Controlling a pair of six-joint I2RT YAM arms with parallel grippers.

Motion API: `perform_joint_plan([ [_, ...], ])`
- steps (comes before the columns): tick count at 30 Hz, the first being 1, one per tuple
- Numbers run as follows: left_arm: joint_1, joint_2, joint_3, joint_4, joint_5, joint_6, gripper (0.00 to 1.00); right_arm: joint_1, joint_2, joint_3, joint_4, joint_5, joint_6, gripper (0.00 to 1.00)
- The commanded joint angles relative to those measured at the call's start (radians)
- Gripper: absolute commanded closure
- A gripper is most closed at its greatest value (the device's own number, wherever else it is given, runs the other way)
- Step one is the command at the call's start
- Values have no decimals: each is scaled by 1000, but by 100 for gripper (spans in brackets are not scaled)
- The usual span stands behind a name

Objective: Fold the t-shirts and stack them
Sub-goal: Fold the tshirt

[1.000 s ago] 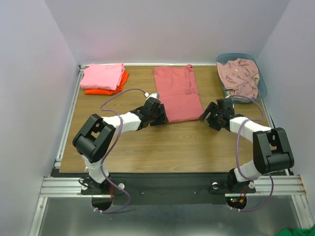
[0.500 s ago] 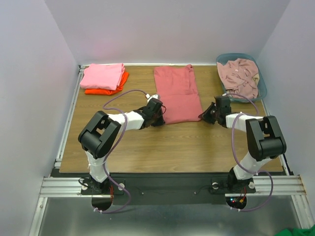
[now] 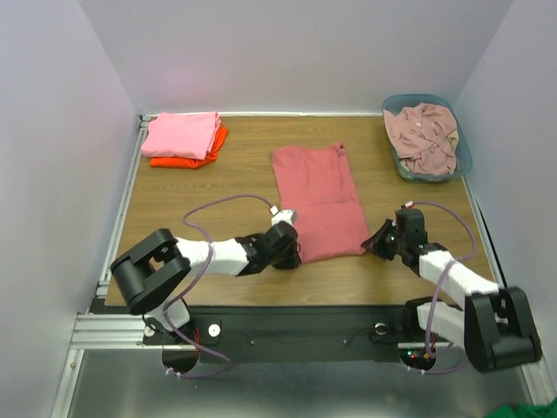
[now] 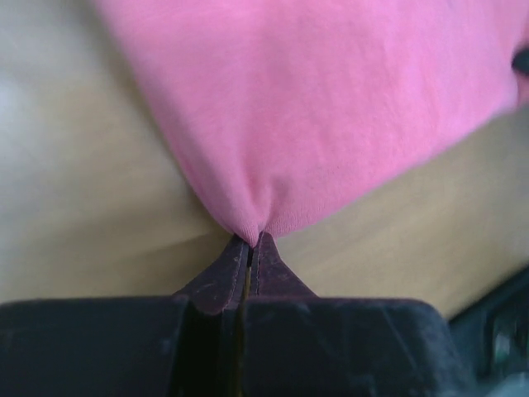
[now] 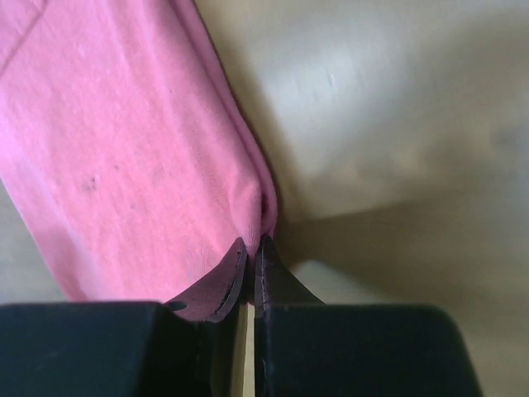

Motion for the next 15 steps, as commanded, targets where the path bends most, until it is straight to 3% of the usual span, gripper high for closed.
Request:
perform_joint_plan([
  [1,-97,-144,-92,-46,-53,-147,100,2,-203,-45,-270,-39,-62,97],
  [5,-227,-287,-111,-112,-118,-223,100,3,-441,-86,-404,-115,-6,97],
  [8,-258,-371,-102,-128,-126,-221,100,2,-567,-39,-459,-132,20,97],
  [11,-259,-405,-60,-149,-141,-183,100,2,-593,34,-487,-124,14,97],
  [15,-258,-436,21,-275,-266,-162,100,3,-531,149,-485,-68,-19,97],
])
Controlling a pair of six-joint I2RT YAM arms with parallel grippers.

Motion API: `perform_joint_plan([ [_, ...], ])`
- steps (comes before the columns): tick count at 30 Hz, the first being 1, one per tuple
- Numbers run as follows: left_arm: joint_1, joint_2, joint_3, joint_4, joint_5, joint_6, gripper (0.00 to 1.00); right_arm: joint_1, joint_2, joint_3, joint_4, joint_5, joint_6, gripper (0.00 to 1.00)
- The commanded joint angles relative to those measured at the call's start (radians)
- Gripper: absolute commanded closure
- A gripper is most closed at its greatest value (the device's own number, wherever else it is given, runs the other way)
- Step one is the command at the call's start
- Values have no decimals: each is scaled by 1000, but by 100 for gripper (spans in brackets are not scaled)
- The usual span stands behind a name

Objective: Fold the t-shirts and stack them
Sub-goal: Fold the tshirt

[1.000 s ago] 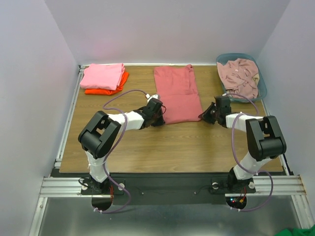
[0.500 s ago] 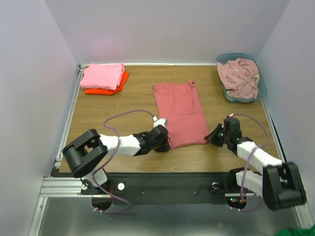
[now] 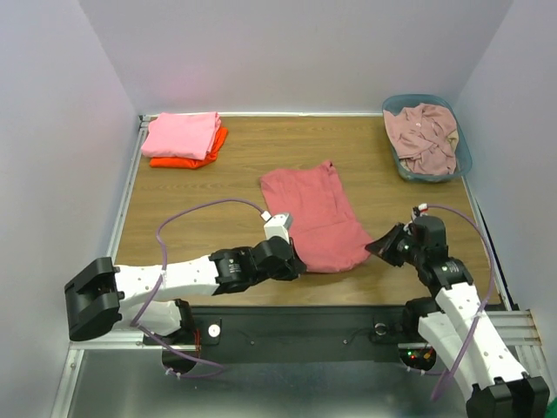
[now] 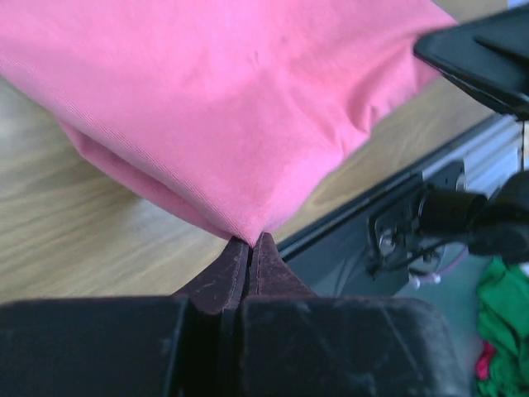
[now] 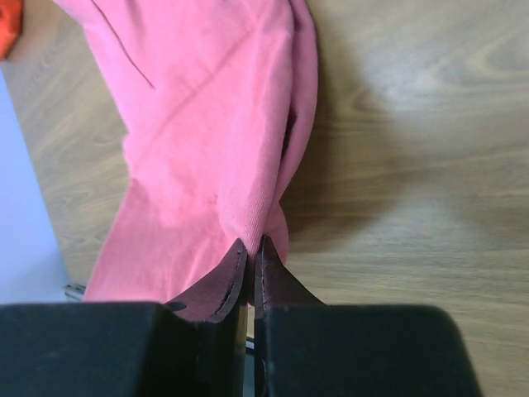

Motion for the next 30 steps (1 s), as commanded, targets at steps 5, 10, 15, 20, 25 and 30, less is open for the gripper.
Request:
perform_joint_plan([
  [5,88,-59,149,-106,-189,74,100,3,179,290,48,133,-39,97],
  [10,258,-48,196,-70,-112,175,100,2,392,465,139,151,-49,98],
  [15,413,-2,252,-24,-52,241,100,3,643,626,219,84,-79,99],
  [20,528,102,319,36,34,278,100,2,923,840,257,50,-88,100],
  [25,660,255,399,111,175,313,100,3,1106,1000,257,42,-109,99],
  [30,732,381,488,133,235,333,100,2,1270,1137,257,12,-128,100],
])
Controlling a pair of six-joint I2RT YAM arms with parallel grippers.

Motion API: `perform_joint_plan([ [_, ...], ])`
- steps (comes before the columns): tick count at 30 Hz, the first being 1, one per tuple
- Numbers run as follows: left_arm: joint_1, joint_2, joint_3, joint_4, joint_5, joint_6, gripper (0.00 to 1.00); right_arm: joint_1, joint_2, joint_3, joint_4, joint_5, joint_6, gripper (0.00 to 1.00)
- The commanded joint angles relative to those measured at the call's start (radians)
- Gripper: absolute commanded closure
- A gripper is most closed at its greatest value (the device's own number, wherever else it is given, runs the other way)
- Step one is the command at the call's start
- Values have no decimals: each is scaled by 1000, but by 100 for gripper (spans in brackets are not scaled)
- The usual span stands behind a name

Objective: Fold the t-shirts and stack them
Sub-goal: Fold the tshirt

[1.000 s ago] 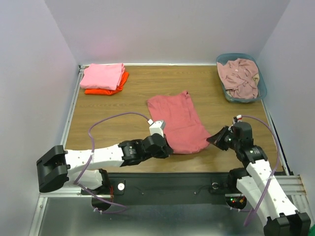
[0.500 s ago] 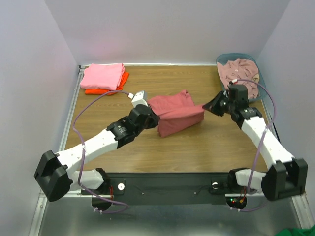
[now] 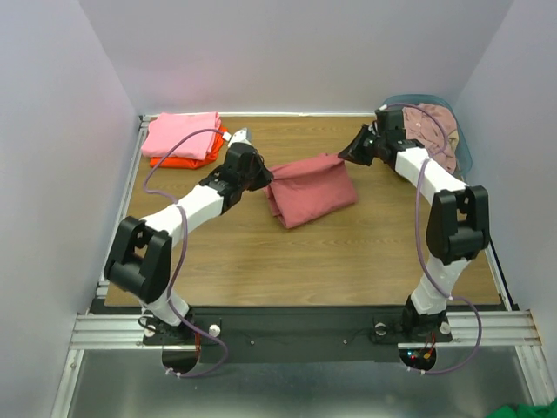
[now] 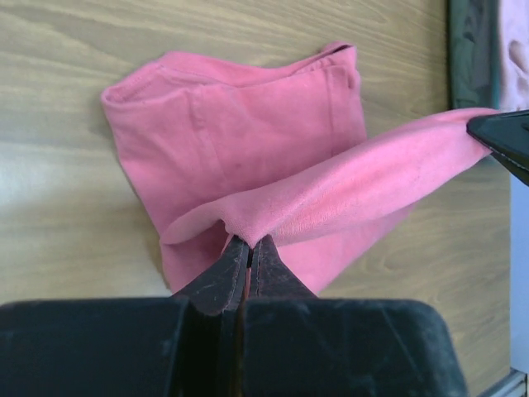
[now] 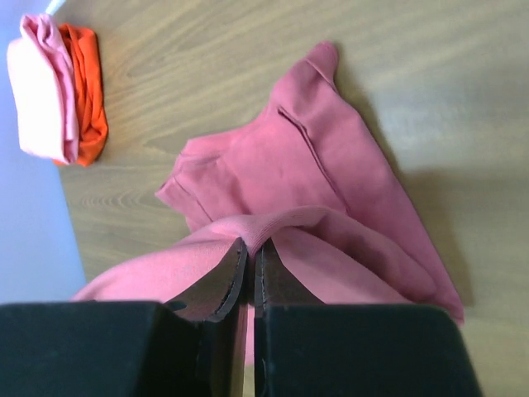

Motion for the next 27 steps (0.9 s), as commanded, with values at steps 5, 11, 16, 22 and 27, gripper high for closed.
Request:
perform_joint_plan([
  [5,104,181,168,63,117,56,100,-6,248,258,62,-19,-45,99],
  [11,157,320,257,34,146,56,33,-6,391,399,59,-94,-71,52],
  [16,167,276,214,46,172,54,2,-3,303,341,58,-146,-116,0],
  [22,128,195,30,129,195,36,2,42,-71,-80,62,-3,-190,0],
  [27,84,231,-19,141,186,11,2,55,-406,-445,102,96,-108,0],
])
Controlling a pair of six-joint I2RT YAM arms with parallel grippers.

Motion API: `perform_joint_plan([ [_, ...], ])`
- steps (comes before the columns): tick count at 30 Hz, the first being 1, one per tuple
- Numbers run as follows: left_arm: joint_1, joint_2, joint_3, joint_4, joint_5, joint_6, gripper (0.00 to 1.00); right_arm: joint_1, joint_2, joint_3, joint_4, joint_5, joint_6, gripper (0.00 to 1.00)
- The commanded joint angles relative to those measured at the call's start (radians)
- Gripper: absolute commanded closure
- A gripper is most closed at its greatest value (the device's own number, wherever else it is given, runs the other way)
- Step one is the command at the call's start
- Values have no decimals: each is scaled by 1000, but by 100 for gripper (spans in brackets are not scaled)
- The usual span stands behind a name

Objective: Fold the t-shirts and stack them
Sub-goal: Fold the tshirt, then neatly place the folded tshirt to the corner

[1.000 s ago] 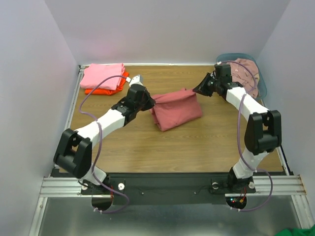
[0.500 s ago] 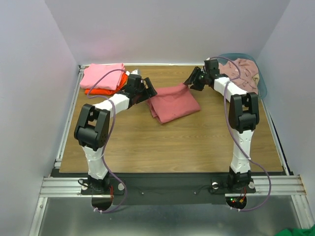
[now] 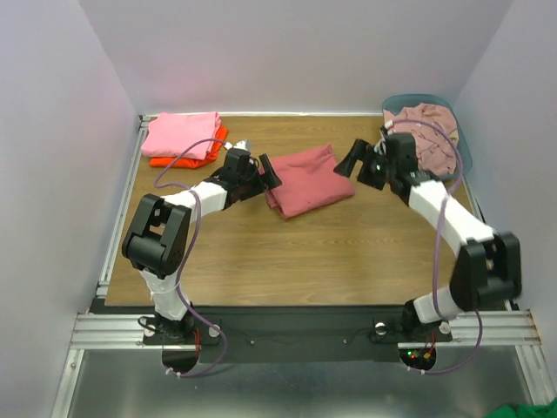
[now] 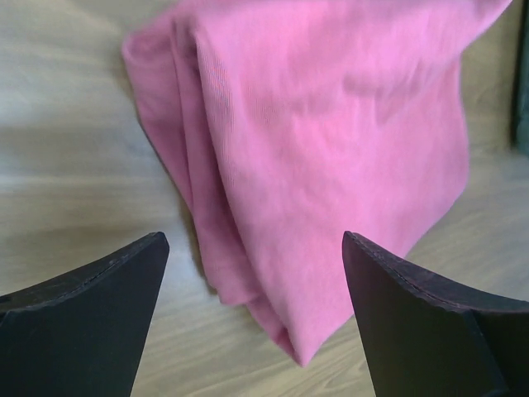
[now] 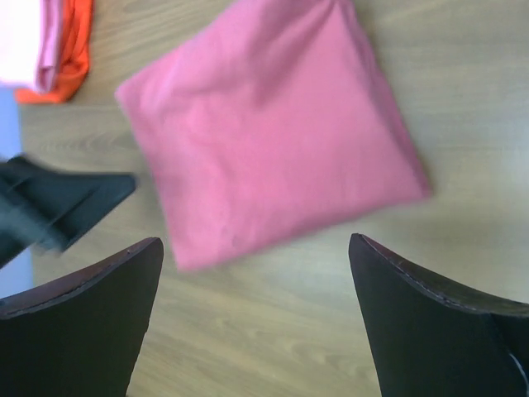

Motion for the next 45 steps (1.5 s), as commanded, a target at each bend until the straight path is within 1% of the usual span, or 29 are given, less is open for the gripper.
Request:
perform_joint_plan([
  [1,-35,8,-37,38,-3,-23,2,12,-245,-272,46,114,54,0],
  [2,-38,17,-36,38,-20,-27,2,12,-362,-364,48,121,65,0],
  [5,-43,60,-18,28,-39,-42,2,12,-521,-467,46,128,106,0],
  [6,-46,72,-11,25,-46,-45,2,12,-619,-522,46,131,117,0],
  [8,-61,117,22,11,-68,-42,2,12,-694,-562,46,132,148,0],
  [9,-69,135,41,-17,-74,-39,2,11,-760,-594,46,131,166,0],
  [10,-84,169,80,-35,-104,-36,8,12,-787,-608,46,134,174,0],
  [12,-104,201,120,-110,-141,-36,16,12,-848,-633,48,143,198,0],
  [13,-123,223,148,-127,-201,-39,26,12,-863,-645,46,149,200,0],
  [15,-136,241,174,-175,-241,-39,37,12,-883,-653,46,169,199,0],
  [16,-140,264,189,-182,-273,-42,50,12,-894,-661,46,175,196,0],
  [18,-140,292,254,-239,-306,-37,62,12,-897,-667,46,187,194,0],
  [19,-140,324,318,-303,-357,-34,86,11,-893,-668,46,201,194,0],
  [20,-140,339,350,-340,-384,-22,97,12,-887,-673,46,207,192,0],
  [21,-140,362,384,-401,-411,-5,100,12,-880,-672,46,221,183,0],
  [22,-140,368,415,-423,-471,15,100,12,-874,-673,46,229,177,0],
  [23,-140,372,461,-437,-497,47,100,12,-858,-675,46,238,173,0],
  [24,-138,370,479,-440,-522,135,100,11,-848,-673,48,243,165,0],
  [27,-135,347,533,-437,-617,313,100,12,-799,-665,49,252,125,0],
  [28,-134,327,538,-424,-649,429,100,12,-787,-658,49,253,102,0],
  [29,-127,313,545,-416,-699,478,100,12,-776,-655,51,256,96,0],
  [30,-121,298,544,-384,-711,587,100,12,-753,-649,52,266,93,0],
  [34,-78,238,578,-354,-738,762,100,12,-716,-644,75,229,74,0],
  [35,-65,224,599,-354,-743,839,100,12,-712,-644,83,218,73,0],
  [36,-60,218,607,-353,-747,877,100,12,-709,-644,89,209,73,0],
  [37,-55,206,619,-347,-767,957,100,12,-704,-645,94,197,73,0],
  [41,-28,177,648,-287,-829,1096,100,14,-702,-650,109,203,67,0],
  [42,-19,174,660,-287,-826,1149,100,12,-701,-650,109,204,62,0],
  [45,30,165,725,-287,-778,1196,100,12,-701,-650,110,209,53,0],
])
